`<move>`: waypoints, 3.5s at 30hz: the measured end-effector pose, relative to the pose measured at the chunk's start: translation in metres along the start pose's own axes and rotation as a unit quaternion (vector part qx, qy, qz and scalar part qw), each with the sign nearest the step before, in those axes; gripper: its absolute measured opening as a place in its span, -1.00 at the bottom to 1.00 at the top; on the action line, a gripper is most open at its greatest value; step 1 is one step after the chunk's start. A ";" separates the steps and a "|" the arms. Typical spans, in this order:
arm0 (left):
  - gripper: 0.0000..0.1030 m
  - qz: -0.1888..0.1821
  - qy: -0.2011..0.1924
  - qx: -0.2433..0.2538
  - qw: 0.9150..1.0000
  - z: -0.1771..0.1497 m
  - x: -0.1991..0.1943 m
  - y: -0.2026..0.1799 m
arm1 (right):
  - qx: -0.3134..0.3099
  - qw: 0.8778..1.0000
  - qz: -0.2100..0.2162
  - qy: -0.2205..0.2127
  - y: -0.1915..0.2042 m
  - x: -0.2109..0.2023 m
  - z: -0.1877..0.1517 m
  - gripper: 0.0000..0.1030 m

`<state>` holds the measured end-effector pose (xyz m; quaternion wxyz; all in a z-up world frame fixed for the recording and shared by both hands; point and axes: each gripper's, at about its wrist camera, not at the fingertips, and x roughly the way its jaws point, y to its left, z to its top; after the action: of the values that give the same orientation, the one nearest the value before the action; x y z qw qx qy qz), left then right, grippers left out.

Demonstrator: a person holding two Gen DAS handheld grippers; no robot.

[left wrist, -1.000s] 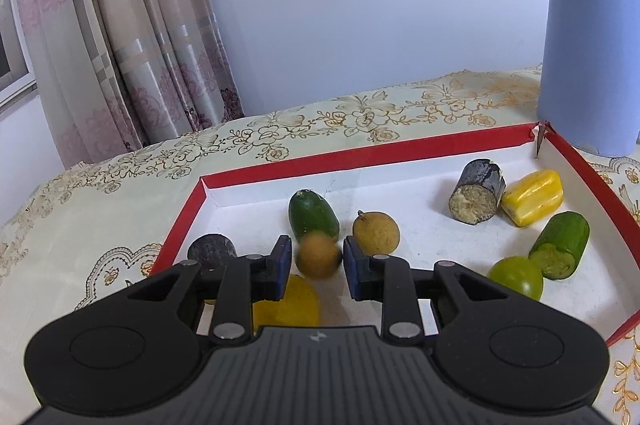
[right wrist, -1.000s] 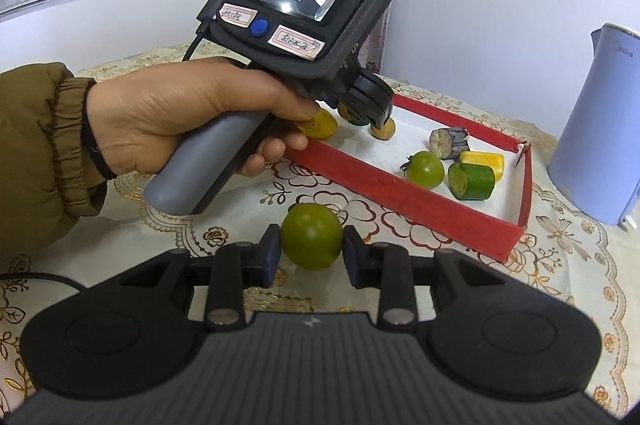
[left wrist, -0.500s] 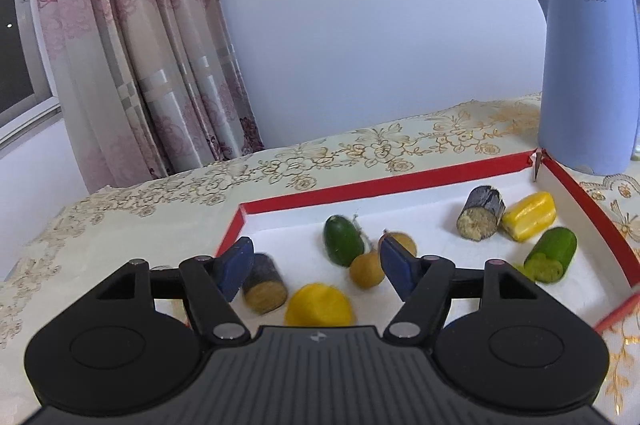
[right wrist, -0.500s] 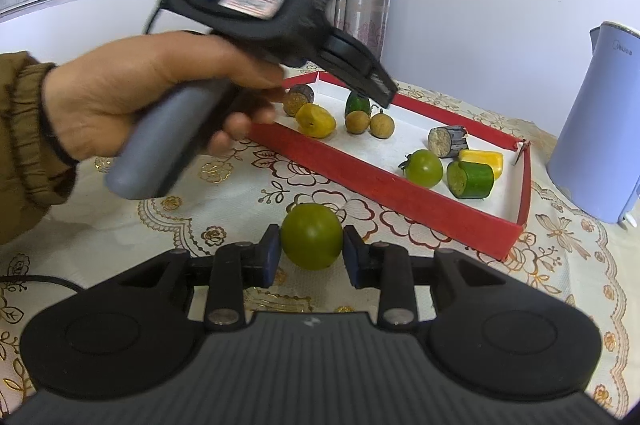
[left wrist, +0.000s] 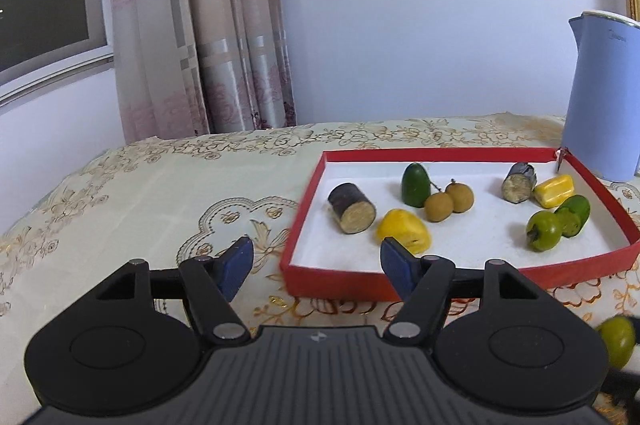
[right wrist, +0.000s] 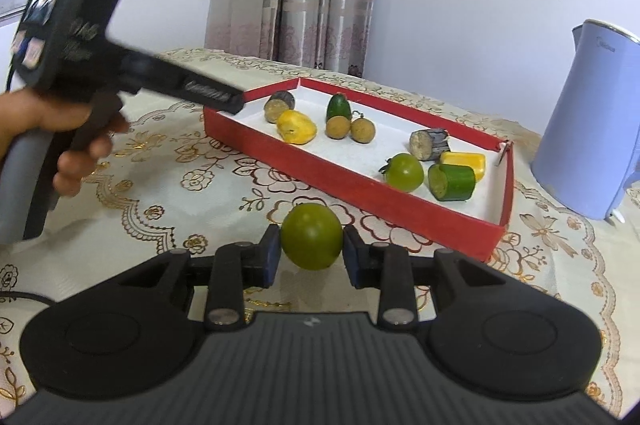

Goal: Organize fruits
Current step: 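Lift the green lime with the right gripper and carry it over the tray, then lower the lime into the tray and open the right gripper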

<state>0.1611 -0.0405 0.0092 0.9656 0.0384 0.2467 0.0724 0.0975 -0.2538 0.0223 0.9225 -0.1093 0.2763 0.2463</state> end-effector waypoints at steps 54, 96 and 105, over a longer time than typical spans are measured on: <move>0.47 -0.018 0.020 -0.022 0.999 -0.004 0.007 0.014 | 0.081 0.989 -0.116 0.046 -0.069 0.136 0.095 -0.11; 0.90 -0.008 0.011 0.001 1.000 -0.006 0.002 0.008 | 0.123 0.984 -0.097 -0.081 -0.014 -0.029 -0.007 0.69; 0.94 -0.016 0.016 -0.007 1.000 -0.005 0.002 0.010 | 0.105 0.986 -0.105 -0.080 -0.009 -0.029 -0.006 0.87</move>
<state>0.1593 -0.0301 0.0050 0.9628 0.0265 0.2623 0.0589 0.0784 -0.2747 0.0340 0.9687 -0.0201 0.2129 0.1261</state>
